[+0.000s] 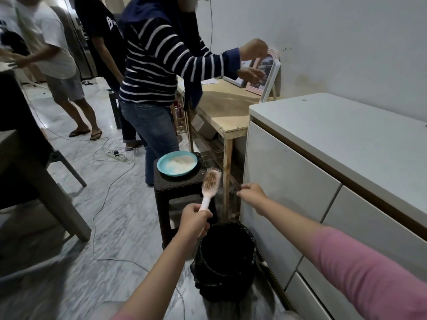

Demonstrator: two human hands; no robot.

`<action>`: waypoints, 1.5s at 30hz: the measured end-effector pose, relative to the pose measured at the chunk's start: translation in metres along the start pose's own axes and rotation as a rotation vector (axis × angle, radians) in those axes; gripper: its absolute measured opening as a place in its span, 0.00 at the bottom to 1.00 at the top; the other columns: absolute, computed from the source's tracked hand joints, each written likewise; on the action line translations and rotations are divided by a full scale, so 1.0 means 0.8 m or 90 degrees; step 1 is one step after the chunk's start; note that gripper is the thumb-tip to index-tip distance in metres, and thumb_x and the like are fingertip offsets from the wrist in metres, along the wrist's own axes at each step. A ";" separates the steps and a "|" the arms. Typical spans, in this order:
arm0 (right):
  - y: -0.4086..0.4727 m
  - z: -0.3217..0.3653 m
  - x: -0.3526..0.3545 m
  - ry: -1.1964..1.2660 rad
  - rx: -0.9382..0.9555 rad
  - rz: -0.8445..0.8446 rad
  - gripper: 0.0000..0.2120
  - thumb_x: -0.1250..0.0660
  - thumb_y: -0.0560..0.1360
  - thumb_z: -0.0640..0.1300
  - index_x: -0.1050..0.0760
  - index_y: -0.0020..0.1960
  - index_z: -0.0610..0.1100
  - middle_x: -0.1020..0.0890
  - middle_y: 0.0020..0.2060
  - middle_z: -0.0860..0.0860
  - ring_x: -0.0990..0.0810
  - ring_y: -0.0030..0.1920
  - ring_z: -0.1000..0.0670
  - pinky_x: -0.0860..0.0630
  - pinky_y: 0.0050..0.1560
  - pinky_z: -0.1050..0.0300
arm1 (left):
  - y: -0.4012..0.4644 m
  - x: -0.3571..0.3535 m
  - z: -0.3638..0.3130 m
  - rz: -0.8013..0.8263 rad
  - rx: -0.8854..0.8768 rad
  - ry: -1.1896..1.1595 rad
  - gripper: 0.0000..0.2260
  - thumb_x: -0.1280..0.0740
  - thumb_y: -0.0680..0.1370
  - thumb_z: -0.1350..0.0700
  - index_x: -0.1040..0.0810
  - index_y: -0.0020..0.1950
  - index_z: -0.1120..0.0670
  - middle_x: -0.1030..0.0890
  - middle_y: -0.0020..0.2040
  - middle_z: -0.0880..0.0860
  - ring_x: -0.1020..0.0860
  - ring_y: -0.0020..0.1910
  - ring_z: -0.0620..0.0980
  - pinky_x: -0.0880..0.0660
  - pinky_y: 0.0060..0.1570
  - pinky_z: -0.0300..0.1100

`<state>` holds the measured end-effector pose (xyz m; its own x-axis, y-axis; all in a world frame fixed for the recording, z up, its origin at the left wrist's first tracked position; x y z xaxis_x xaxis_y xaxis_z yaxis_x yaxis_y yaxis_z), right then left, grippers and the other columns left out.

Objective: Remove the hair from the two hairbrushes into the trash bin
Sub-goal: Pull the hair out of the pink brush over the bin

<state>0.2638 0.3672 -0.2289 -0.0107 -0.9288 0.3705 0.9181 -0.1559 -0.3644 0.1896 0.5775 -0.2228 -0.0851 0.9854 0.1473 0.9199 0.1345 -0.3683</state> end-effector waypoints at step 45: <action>-0.034 0.069 0.005 -0.163 0.137 0.029 0.13 0.39 0.77 0.36 0.19 0.57 0.39 0.22 0.63 0.43 0.27 0.67 0.43 0.29 0.68 0.50 | -0.007 0.052 0.010 -0.117 0.096 -0.097 0.06 0.38 0.75 0.68 0.25 0.51 0.63 0.28 0.34 0.57 0.32 0.27 0.50 0.37 0.23 0.38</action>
<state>0.2608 0.3859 -0.1704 0.1065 -0.8144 0.5704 0.9782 -0.0170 -0.2069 0.1782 0.6182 -0.2219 -0.3117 0.9460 0.0887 0.8178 0.3147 -0.4819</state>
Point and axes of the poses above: each hand's wrist, its own y-axis towards the middle knuckle, its own x-axis out of the back of the hand, z = x × y, the point moved 10 cm from there along y, towards the middle knuckle
